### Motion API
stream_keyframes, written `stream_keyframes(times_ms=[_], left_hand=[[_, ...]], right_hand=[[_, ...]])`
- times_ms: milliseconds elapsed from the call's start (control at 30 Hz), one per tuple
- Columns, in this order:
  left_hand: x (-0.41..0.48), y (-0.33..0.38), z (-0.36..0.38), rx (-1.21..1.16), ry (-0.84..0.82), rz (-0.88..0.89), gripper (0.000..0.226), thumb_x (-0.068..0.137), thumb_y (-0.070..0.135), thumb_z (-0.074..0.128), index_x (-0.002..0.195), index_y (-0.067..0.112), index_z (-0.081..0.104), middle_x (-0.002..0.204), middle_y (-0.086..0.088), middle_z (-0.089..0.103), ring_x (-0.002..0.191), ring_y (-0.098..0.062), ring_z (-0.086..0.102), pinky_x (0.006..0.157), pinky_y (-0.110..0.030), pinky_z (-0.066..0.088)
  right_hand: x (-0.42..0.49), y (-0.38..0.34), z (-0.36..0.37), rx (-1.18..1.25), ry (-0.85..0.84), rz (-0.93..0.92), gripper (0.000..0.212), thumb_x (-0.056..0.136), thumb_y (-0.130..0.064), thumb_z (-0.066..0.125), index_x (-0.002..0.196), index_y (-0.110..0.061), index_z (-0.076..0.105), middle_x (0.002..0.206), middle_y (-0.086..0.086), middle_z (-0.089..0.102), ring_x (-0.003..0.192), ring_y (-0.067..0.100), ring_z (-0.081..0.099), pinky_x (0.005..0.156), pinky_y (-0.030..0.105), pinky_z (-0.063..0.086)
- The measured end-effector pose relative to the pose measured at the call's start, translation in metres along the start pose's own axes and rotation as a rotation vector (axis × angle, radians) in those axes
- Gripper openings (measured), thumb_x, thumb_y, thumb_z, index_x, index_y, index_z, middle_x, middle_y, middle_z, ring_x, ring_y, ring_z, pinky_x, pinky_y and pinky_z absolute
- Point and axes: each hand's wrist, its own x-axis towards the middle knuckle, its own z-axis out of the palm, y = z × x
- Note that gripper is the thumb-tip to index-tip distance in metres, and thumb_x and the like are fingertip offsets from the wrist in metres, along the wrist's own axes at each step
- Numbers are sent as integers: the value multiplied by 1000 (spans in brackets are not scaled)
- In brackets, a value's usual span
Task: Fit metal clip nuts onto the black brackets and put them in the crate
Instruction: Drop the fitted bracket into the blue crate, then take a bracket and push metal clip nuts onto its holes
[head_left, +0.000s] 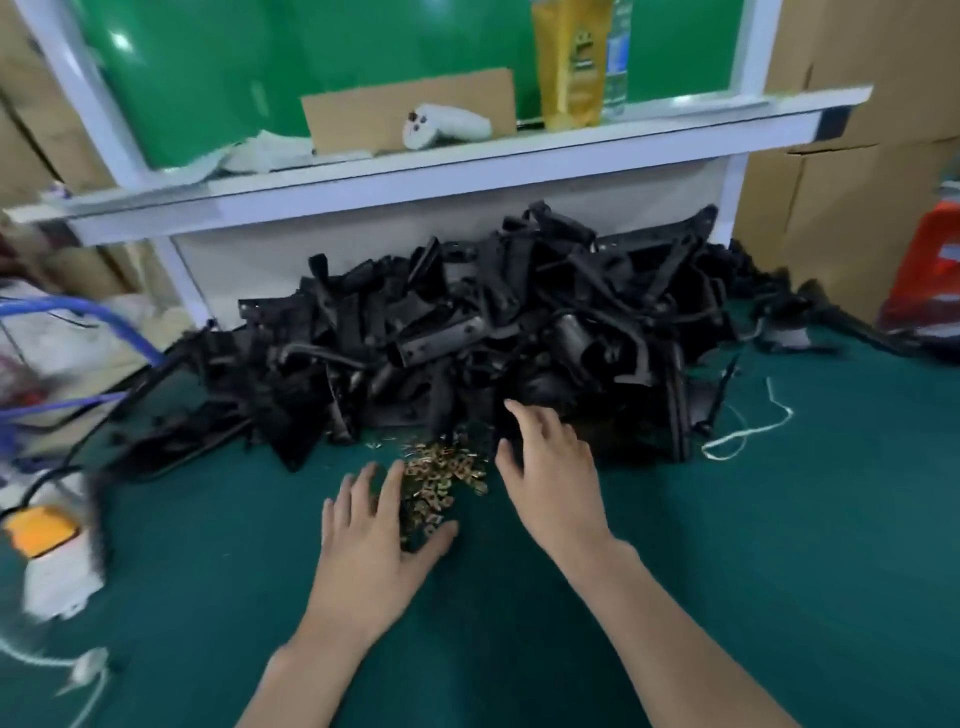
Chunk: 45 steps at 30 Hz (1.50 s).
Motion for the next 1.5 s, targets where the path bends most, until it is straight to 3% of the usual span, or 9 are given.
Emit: stream_keyframes(times_ms=[100, 300, 500, 767, 933, 1033, 1167, 1333, 1500], left_hand=[[27, 3, 8, -55, 4, 9, 95, 86, 81, 33, 161, 28, 10, 167, -6, 13, 154, -25, 9, 126, -42, 10], [63, 11, 18, -99, 56, 57, 77, 95, 64, 48, 156, 22, 27, 150, 2, 47, 137, -22, 43, 117, -38, 30], [60, 6, 20, -177, 161, 166, 71, 100, 51, 50, 159, 27, 19, 151, 1, 44, 135, -22, 44, 112, -38, 36], [52, 18, 3, -259, 379, 229, 66, 100, 36, 54, 156, 15, 28, 145, -8, 44, 129, -27, 48, 105, -42, 46], [32, 32, -9, -495, 396, 323, 70, 100, 46, 55, 158, 29, 20, 153, 10, 31, 139, -9, 41, 106, -27, 42], [18, 48, -9, -664, 260, 344, 54, 100, 53, 50, 150, 49, 28, 143, 26, 44, 133, 3, 45, 101, -7, 37], [6, 64, -5, -898, 105, 260, 9, 105, 39, 49, 106, 44, 56, 84, 15, 69, 69, -6, 64, 58, -11, 45], [11, 64, -14, -1209, -167, 46, 21, 107, 29, 47, 96, 13, 56, 78, -3, 69, 54, -18, 57, 51, -27, 46], [7, 72, -11, -1273, -454, -9, 26, 108, 32, 41, 115, 8, 50, 79, -12, 71, 56, -24, 59, 50, -29, 47]], right_hand=[[9, -11, 15, 109, 158, 84, 62, 101, -49, 50, 151, -16, 34, 139, 3, 57, 112, 22, 63, 88, 40, 55], [46, -21, 18, 195, 312, 118, 84, 98, -57, 52, 159, -16, 11, 146, 12, 48, 118, 26, 60, 88, 42, 57], [60, -23, 14, 74, 286, 20, 38, 102, -47, 53, 130, -23, 58, 135, 10, 53, 109, 26, 62, 90, 45, 53], [30, -28, -29, 330, 467, -116, 34, 97, -42, 59, 114, -14, 67, 133, 12, 48, 103, 18, 59, 85, 47, 56], [14, -29, -72, 453, 625, -255, 29, 100, -43, 58, 107, -15, 64, 122, 0, 51, 110, 24, 56, 95, 25, 44], [8, -34, -85, 667, 535, -185, 19, 99, -50, 57, 99, -31, 58, 88, -13, 61, 83, 7, 59, 70, 16, 46], [9, -25, -83, 911, 273, 20, 25, 94, -59, 59, 94, -35, 66, 79, -3, 66, 61, 16, 60, 49, 34, 52], [8, 6, -64, 1289, -141, 244, 63, 86, -75, 41, 125, -32, 67, 123, 1, 72, 107, 18, 71, 77, 31, 58], [1, 10, -40, 1415, -252, 278, 98, 62, -90, 63, 142, -35, 52, 135, -2, 66, 124, 21, 63, 102, 41, 51]])
